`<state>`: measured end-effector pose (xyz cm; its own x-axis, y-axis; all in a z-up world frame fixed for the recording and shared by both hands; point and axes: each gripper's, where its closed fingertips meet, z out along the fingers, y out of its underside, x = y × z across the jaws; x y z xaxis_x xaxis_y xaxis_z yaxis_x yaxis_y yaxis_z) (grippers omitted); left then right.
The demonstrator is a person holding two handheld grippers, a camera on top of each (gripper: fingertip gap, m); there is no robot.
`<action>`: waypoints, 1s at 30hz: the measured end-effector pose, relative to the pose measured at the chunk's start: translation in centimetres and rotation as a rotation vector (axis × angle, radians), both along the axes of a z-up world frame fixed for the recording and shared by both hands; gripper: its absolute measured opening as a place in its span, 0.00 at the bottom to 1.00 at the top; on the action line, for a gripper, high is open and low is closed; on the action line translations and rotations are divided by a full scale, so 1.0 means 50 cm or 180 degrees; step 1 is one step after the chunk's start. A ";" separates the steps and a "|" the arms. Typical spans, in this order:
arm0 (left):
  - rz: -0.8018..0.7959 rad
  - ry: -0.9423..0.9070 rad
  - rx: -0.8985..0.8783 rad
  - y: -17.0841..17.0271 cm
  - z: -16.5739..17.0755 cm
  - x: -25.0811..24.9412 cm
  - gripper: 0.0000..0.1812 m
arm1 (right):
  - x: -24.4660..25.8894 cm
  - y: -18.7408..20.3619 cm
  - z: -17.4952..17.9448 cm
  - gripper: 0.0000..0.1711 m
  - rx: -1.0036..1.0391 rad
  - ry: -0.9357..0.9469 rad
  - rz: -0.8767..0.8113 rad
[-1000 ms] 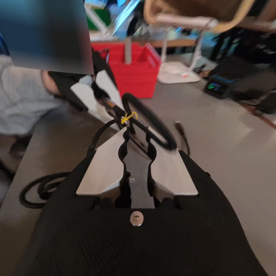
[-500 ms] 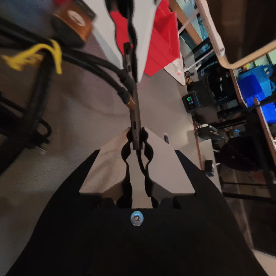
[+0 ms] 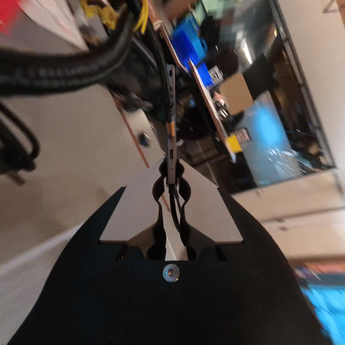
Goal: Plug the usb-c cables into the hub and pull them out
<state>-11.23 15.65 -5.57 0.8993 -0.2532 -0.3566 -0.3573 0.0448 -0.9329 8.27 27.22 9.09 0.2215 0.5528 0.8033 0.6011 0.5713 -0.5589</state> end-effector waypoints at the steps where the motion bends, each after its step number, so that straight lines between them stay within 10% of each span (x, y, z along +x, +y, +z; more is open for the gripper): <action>1: 0.0064 -0.0006 -0.0020 0.004 -0.010 -0.009 0.27 | 0.039 0.036 0.018 0.04 0.0147 -0.0121 -0.0254; 11: 0.0227 -0.0033 -0.0090 0.025 -0.039 -0.024 0.24 | 0.262 0.324 0.074 0.05 0.3468 -0.2398 -0.2321; 30: 0.0303 0.0026 -0.0219 0.034 -0.071 -0.024 0.22 | 0.219 0.265 -0.384 0.04 0.1018 -0.3175 -0.0859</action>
